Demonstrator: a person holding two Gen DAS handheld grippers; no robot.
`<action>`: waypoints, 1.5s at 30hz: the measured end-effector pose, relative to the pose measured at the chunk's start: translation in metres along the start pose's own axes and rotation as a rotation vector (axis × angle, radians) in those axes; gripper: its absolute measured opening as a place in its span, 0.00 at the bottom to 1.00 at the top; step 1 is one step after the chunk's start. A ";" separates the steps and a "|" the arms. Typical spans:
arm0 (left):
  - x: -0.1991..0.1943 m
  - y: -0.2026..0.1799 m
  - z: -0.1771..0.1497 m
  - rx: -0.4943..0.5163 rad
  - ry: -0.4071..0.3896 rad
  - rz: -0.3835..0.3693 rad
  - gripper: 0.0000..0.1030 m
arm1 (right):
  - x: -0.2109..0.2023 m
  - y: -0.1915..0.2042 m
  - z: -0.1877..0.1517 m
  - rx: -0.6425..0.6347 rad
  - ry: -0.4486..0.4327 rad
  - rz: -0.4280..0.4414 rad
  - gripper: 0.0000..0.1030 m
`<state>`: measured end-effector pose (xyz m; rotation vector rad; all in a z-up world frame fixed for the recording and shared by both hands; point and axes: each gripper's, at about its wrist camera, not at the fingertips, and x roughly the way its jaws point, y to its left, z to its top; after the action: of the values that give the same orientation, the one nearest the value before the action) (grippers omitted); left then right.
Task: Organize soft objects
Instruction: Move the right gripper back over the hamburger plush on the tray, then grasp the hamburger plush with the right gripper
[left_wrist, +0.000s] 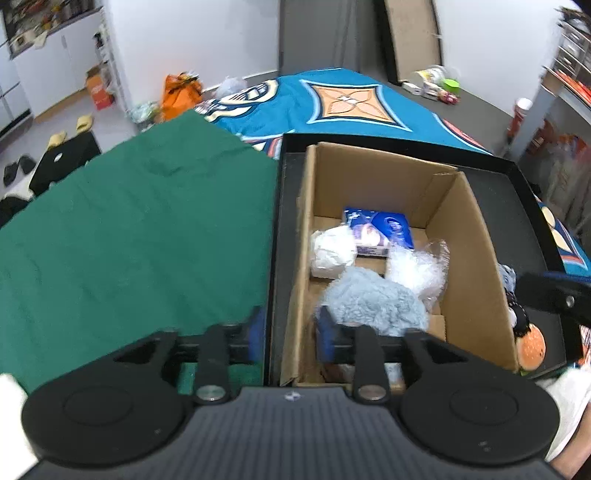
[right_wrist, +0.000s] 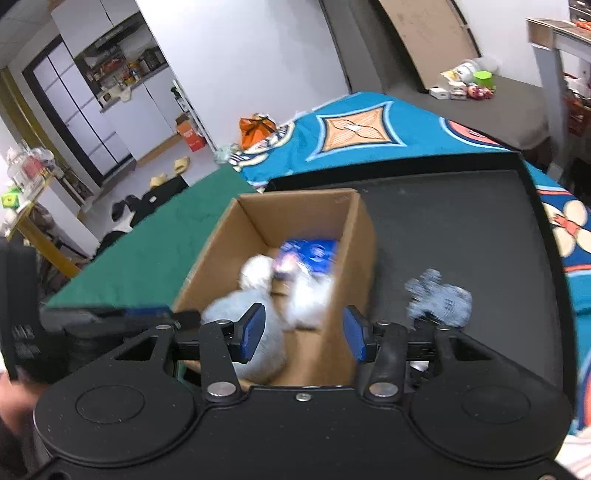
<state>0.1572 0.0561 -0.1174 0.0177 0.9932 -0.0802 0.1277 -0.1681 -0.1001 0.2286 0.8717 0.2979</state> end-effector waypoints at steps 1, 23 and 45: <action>-0.002 -0.002 0.001 0.009 -0.008 0.001 0.47 | -0.002 -0.006 -0.003 0.007 0.001 -0.011 0.48; -0.010 -0.050 0.001 0.142 -0.023 0.148 0.74 | 0.016 -0.095 -0.048 0.114 0.097 -0.115 0.63; 0.010 -0.103 0.009 0.296 0.030 0.218 0.84 | 0.042 -0.109 -0.059 0.100 0.170 -0.180 0.46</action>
<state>0.1629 -0.0475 -0.1187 0.3983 0.9966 -0.0262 0.1252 -0.2509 -0.2009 0.2180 1.0694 0.1063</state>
